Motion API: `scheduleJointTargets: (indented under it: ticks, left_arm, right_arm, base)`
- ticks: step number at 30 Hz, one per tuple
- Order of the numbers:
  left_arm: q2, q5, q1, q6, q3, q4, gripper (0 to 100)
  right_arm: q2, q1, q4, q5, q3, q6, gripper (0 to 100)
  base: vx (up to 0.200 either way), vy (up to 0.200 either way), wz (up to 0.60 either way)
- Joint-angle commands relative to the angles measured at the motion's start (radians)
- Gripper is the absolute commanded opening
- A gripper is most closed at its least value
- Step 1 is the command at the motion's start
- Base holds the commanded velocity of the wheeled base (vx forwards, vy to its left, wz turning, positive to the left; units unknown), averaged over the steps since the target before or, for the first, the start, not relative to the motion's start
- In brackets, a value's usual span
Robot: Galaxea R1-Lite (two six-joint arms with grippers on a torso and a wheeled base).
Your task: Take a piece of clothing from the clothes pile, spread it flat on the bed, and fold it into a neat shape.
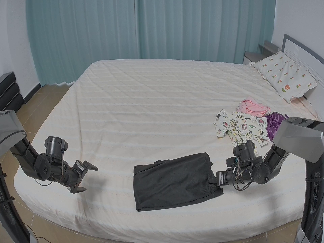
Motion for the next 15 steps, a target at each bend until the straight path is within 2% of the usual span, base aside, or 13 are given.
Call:
scheduleJointTargets:
  ticks: [1, 7, 13, 14, 15]
  left_arm:
    - [0.001, 0.0, 0.0, 0.0, 0.0, 0.001, 100]
    - [0.001, 0.0, 0.0, -0.001, 0.0, -0.001, 100]
    - [0.001, 0.0, 0.0, 0.0, 0.0, 0.001, 100]
    - [0.001, 0.0, 0.0, 0.0, 0.0, 0.001, 100]
    - [0.001, 0.0, 0.0, -0.001, 0.0, -0.001, 100]
  right_arm:
    - [-0.009, -0.014, 0.001, 0.001, 0.024, -0.004, 0]
    - [-0.02, -0.022, 0.004, 0.001, 0.049, -0.013, 0]
    - [-0.033, -0.043, 0.003, 0.001, 0.087, -0.059, 0]
    - [-0.035, -0.045, 0.004, 0.001, 0.088, -0.065, 100]
    - [-0.035, -0.045, 0.004, 0.001, 0.088, -0.066, 100]
  base:
    - [0.0, 0.0, 0.0]
    - [0.0, 0.0, 0.0]
    - [0.0, 0.0, 0.0]
    - [0.0, 0.0, 0.0]
    - [0.0, 0.0, 0.0]
